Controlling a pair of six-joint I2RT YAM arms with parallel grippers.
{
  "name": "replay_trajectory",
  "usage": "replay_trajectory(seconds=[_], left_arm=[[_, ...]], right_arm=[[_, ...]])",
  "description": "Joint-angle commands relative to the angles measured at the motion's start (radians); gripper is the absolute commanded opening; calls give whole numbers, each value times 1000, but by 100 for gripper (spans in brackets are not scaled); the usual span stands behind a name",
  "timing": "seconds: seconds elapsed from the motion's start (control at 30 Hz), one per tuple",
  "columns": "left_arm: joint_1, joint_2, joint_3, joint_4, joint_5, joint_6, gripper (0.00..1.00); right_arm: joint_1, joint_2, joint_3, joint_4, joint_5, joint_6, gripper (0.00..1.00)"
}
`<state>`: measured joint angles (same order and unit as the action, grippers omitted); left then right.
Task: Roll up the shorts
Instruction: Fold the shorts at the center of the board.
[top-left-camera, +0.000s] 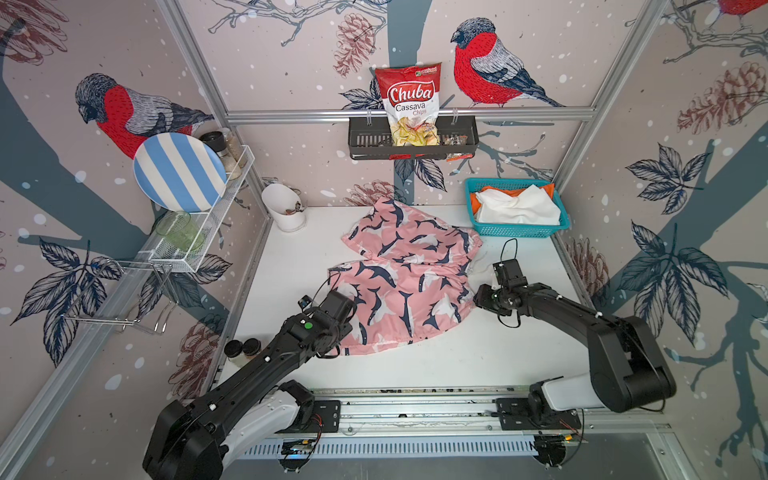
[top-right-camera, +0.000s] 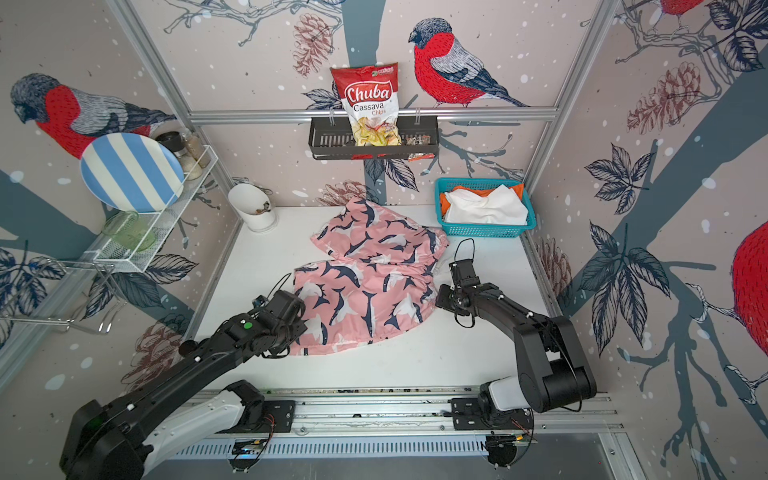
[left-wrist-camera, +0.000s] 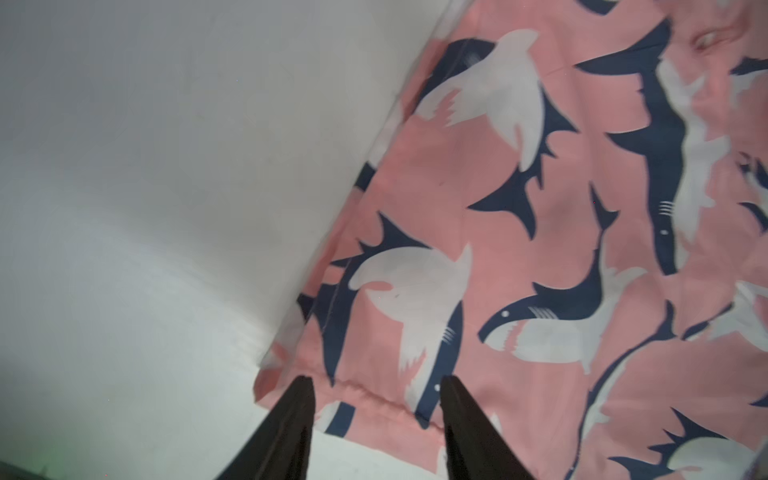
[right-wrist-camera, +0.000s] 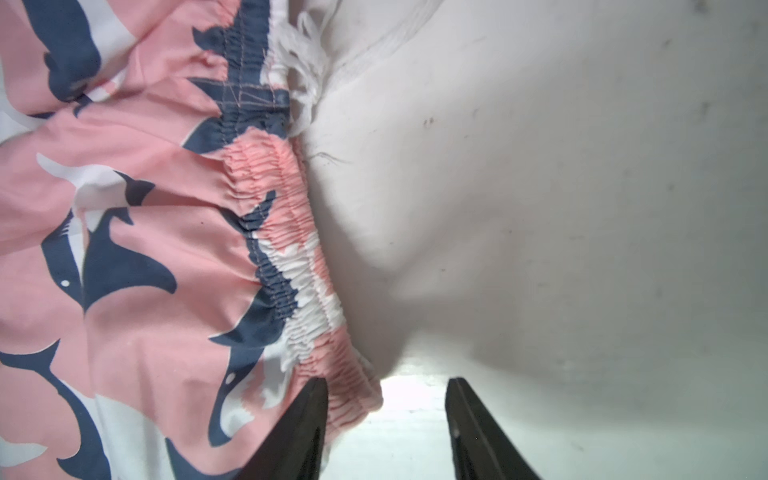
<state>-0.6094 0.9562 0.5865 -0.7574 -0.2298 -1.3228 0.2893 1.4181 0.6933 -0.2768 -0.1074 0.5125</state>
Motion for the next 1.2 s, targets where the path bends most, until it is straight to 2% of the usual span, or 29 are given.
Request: replay_trajectory(seconds=[0.0,0.2,0.33,0.43,0.5,0.67,0.8,1.0,1.1,1.17], left_arm=[[-58,2,-38,-98,-14,-225,53],[-95,65,-52,-106,3,-261,57],[-93,84,-88,-17,-5,-250,61],[-92,146,-93,78,6,-201,60],[-92,212,-76,90,4,-183,54],[-92,279,-66,137,19,-121,18],[-89,254,-80,142,1,-114,3],[-78,235,-79,136,-4,-99,0],[-74,224,-78,128,-3,-93,0],[-69,210,-80,126,-4,-90,0]], right_arm=[[2,-22,1,-49,51,11,51],[1,-32,-3,-70,76,26,52],[2,-44,-17,-65,53,40,54],[2,-54,-30,-49,35,61,54],[3,-54,-28,-37,-4,75,54],[-7,-39,-52,30,-100,138,52],[-41,-24,-114,146,-206,249,49],[-52,18,-188,294,-315,420,49],[-51,31,-211,348,-345,476,42],[-53,29,-219,364,-347,497,29]])
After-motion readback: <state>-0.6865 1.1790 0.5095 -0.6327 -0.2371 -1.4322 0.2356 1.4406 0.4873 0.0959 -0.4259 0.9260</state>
